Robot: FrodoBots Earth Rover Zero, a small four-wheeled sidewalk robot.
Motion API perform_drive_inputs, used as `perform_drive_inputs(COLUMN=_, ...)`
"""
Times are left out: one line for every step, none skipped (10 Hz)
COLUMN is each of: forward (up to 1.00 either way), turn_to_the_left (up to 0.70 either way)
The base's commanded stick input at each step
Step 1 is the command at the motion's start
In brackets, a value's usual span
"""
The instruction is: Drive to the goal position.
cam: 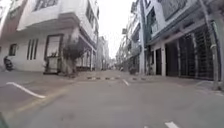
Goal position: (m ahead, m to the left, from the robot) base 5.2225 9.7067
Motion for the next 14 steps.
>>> perform_drive_inputs(forward=0.85, turn_to_the_left=0.0)
perform_drive_inputs(forward=0.85, turn_to_the_left=0.0)
perform_drive_inputs(forward=0.85, turn_to_the_left=0.0)
perform_drive_inputs(forward=0.85, turn_to_the_left=0.0)
perform_drive_inputs(forward=0.85, turn_to_the_left=0.0)
perform_drive_inputs(forward=0.85, turn_to_the_left=0.0)
perform_drive_inputs(forward=0.85, turn_to_the_left=0.0)
perform_drive_inputs(forward=0.85, turn_to_the_left=0.0)
perform_drive_inputs(forward=0.85, turn_to_the_left=0.0)
perform_drive_inputs(forward=0.85, turn_to_the_left=0.0)
perform_drive_inputs(forward=0.85, turn_to_the_left=0.0)
perform_drive_inputs(forward=0.0, turn_to_the_left=0.0)
perform_drive_inputs(forward=0.0, turn_to_the_left=0.0)
perform_drive_inputs(forward=0.0, turn_to_the_left=0.0)
